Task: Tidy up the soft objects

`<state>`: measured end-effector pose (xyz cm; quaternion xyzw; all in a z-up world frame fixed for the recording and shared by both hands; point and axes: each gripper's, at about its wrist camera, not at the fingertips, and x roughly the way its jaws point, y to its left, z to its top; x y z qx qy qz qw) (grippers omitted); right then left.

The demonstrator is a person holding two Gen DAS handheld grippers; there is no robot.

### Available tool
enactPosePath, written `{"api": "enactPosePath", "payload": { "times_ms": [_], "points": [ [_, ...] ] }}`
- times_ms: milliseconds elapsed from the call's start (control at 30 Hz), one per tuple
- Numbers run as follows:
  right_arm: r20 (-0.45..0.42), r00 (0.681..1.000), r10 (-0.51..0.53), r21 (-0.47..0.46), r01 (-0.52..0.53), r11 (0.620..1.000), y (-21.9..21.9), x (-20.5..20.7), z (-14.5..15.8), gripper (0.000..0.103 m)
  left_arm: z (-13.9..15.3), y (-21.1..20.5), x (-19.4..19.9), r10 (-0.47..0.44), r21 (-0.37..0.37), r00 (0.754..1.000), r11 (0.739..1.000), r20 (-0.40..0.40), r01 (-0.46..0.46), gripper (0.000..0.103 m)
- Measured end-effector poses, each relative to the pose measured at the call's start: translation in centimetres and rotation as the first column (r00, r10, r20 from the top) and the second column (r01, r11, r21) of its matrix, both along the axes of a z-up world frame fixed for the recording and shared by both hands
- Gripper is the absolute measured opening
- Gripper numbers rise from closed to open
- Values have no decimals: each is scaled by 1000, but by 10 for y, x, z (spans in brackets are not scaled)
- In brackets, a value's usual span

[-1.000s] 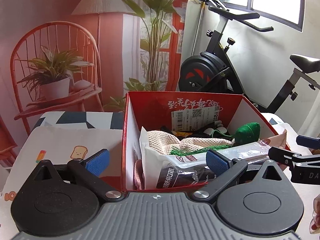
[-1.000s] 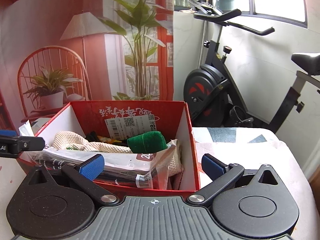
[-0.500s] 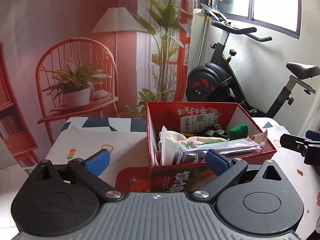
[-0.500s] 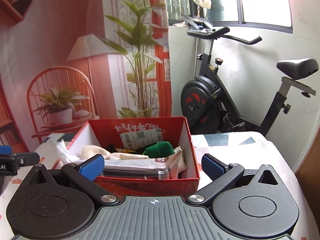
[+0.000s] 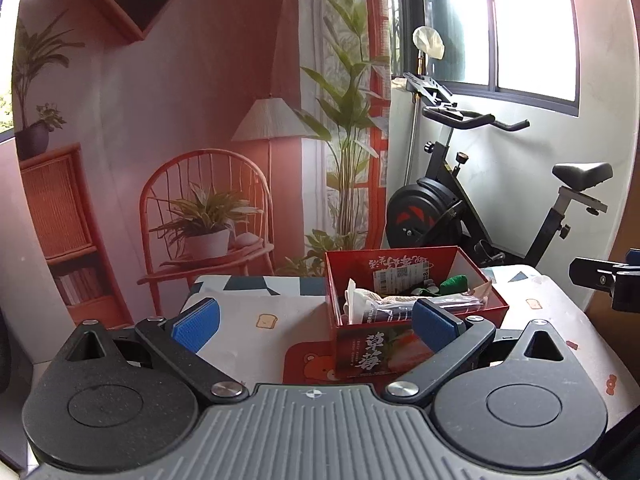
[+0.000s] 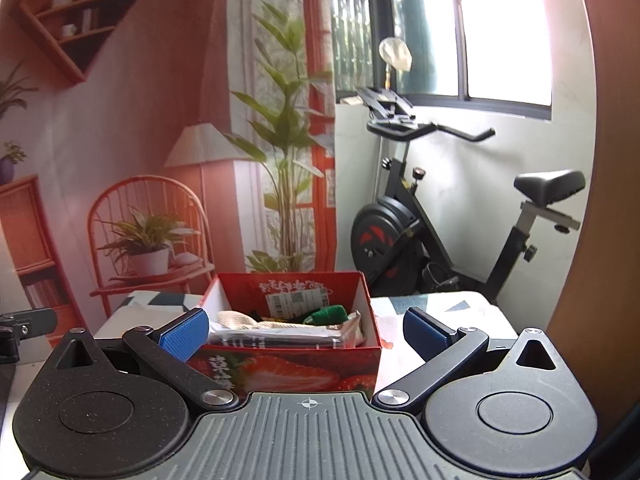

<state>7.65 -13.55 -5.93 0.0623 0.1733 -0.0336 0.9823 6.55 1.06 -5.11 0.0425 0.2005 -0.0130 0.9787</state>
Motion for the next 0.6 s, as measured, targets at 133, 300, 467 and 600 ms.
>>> {"api": "enactPosePath", "payload": {
  "times_ms": [133,300,467,600],
  "points": [
    [45,999,5,3,-5,1000,8,-35,23,103,12,3,-33,24,-2,999,1000,34,-24,103],
    [86,996,23,-16,-22,1000,14,-70,39,103,27,5,-64,63,5,994,998,93,-64,103],
    [117,993,29,-19,-27,999,13,-85,48,103,37,2,-76,77,10,989,997,126,-79,103],
    [118,993,29,-2,-29,1000,8,-86,49,103,38,-2,-77,90,10,988,996,129,-92,103]
  ]
}}
